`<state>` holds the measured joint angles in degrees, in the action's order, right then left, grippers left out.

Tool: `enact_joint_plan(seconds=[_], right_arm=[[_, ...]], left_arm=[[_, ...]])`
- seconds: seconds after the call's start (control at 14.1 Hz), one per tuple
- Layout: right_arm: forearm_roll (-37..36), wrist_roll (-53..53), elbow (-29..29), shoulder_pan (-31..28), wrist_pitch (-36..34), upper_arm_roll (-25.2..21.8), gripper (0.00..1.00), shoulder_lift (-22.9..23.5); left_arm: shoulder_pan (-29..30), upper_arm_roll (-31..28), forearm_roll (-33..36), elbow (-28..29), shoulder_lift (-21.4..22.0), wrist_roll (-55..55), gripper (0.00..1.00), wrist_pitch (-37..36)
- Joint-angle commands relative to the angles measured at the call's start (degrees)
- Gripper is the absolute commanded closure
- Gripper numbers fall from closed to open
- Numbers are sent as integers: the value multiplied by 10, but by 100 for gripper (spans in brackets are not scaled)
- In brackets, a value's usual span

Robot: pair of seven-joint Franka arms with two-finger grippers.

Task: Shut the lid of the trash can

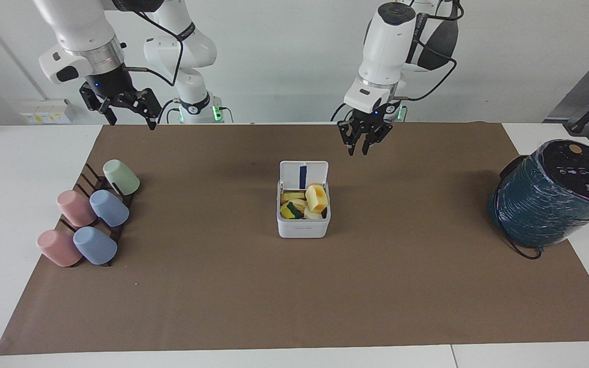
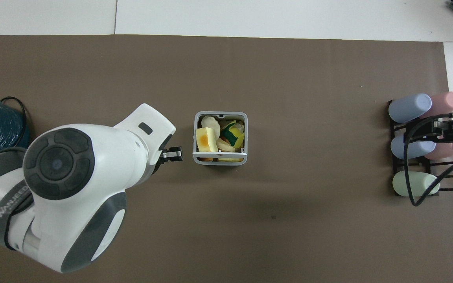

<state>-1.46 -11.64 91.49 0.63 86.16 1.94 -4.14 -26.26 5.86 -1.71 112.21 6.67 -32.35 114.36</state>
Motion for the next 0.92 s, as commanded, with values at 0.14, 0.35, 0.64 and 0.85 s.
enact_joint_plan(seconds=[0.14, 0.35, 0.64, 0.85], right_arm=[[3, 10, 2, -1, -6, -1, 0, -5], [3, 10, 2, 0, -6, -1, 0, -5], [3, 10, 2, 0, -6, -1, 0, -5], [2, 10, 2, 0, -6, -1, 0, -5]], left_arm=[[-90, -11, -25, 74, 20, -63, 69, 92], [-127, -11, -25, 90, -9, -116, 69, 159], [-121, -12, -24, 89, -37, -149, 69, 269], [-109, -12, -25, 82, -70, -149, 79, 336]])
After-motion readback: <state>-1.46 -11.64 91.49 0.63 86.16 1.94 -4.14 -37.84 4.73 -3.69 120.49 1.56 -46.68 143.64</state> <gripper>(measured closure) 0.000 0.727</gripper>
